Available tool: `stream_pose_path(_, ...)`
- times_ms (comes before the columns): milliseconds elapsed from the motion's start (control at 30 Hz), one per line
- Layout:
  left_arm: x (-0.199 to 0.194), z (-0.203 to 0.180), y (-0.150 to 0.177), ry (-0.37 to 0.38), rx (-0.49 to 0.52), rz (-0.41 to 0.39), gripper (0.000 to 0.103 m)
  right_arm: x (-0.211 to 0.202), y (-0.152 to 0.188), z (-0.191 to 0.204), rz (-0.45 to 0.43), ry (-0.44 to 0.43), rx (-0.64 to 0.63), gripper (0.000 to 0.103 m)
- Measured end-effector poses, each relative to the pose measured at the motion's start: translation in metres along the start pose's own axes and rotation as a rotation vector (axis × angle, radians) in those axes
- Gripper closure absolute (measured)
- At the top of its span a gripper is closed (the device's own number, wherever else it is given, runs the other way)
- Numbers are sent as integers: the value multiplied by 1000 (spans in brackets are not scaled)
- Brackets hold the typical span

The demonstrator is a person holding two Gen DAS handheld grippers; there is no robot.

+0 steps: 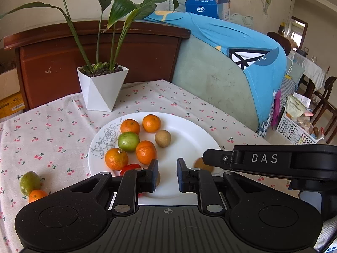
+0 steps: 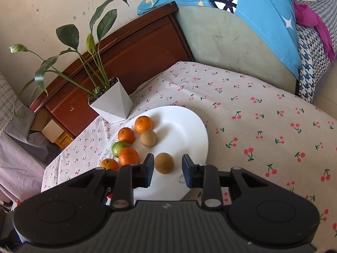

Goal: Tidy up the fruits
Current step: 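Carry tomato and kiwi onto the plate and open both grippers, then move both open grippers back to the last lime and orange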

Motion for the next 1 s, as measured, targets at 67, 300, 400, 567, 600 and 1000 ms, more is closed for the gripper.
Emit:
stream_pose_path(67, -1, 1, 0, 3, -1, 0, 83, -2, -1, 0, -10, 1, -3, 72)
stream_pose_path(300, -14, 19, -2, -21, -41, 2, 72, -1, -1, 1, -6, -4, 1, 72)
stream_pose_path(400, -24, 38, -4, -45, -71, 0, 67, 0, 1, 4, 2, -11, -2, 72)
stream_pose_path(567, -44, 76, 2, -134, -104, 42, 67, 2, 3, 6, 12, -13, -8, 71)
stream_pose_path(600, -47, 84, 6, -155, -122, 51, 67, 2, 3, 6, 14, -14, -6, 71)
stream_pose_path(1000, -68, 102, 55, -188, -113, 174, 70, 3, 6, 11, 25, -17, -6, 68)
Point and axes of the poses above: each gripper's, at about its wrist camera, not at the fingertips, and x roughly the way its jaws point, z to its left, y to its underside, the point moved 4 cm from there along x, roughly the way its jaws point, and after that the axes turned 15 degrees about x, right-handed, at the moved point
